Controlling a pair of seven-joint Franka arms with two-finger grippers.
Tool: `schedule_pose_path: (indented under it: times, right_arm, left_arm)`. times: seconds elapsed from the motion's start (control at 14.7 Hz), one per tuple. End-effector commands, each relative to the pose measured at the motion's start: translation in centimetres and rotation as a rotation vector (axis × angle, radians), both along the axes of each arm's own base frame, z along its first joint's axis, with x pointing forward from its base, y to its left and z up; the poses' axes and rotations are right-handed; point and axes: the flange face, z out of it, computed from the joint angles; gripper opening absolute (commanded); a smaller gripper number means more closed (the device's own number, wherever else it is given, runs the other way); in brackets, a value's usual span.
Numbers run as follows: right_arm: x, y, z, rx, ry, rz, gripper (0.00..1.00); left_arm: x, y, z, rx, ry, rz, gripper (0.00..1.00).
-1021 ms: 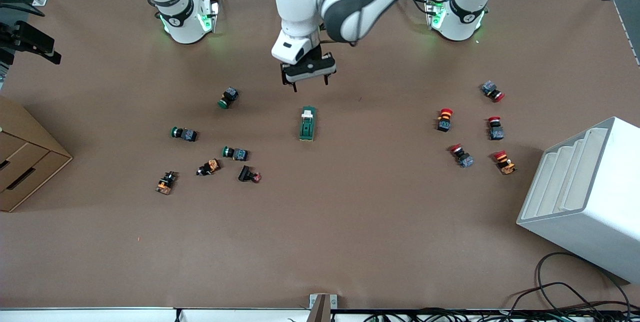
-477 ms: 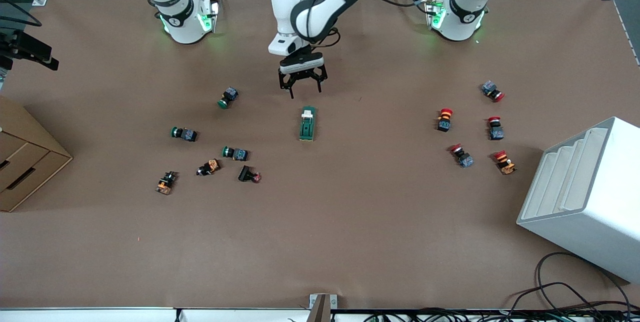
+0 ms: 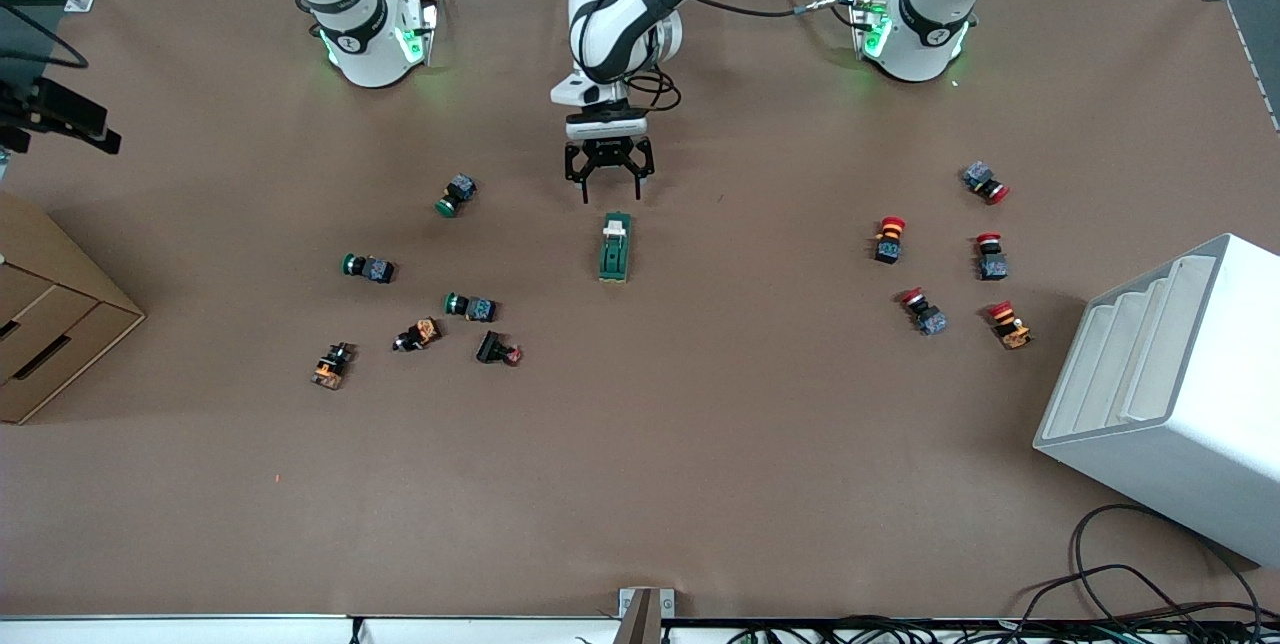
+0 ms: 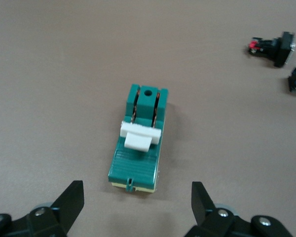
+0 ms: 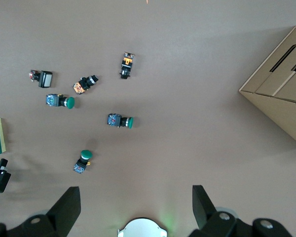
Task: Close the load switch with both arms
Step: 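Move the left gripper over the green switch and lower onto its base, then reach the right gripper to the white handle while the left gripper holds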
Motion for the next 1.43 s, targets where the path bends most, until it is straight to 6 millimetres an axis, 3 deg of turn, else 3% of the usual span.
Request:
schedule_pose_path:
  times: [0.0, 0.2, 0.41, 0.68, 0.82, 1.16, 1.36]
  right_arm:
    - [1.9, -0.8, -3.6, -0.013, 0.061, 0.009, 1.00]
    - [2.7, 0.7, -6.3, -0.015, 0.099, -0.047, 1.00]
    - [4.0, 5.0, -10.1, 0.024, 0.111, -0.199, 1.00]
    - [3.4, 13.8, -15.1, 0.008, 0.119, -0.342, 1.00]
    - [2.4, 18.4, -17.7, 0.011, 0.116, -0.429, 1.00]
    - [-1.8, 29.9, -24.6, 0.065, 0.090, -0.543, 1.00]
    - [-3.9, 34.5, -28.3, 0.062, 0.049, -0.586, 1.00]
  left_arm:
    - [-0.9, 1.8, -2.1, 0.007, -0.120, -0.059, 0.96]
    - [-0.7, 1.9, -3.7, 0.027, -0.214, -0.081, 0.96]
    - [0.0, 0.9, -3.3, 0.009, -0.229, -0.064, 0.99]
    - [1.0, -0.2, -3.6, -0.019, -0.267, -0.015, 0.98]
    - [-0.2, -0.2, -5.0, 0.005, -0.278, -0.019, 0.98]
    - [-0.7, -0.5, -6.1, -0.008, -0.302, 0.011, 0.99]
    - [-0.8, -0.3, -6.5, -0.012, -0.302, 0.019, 1.00]
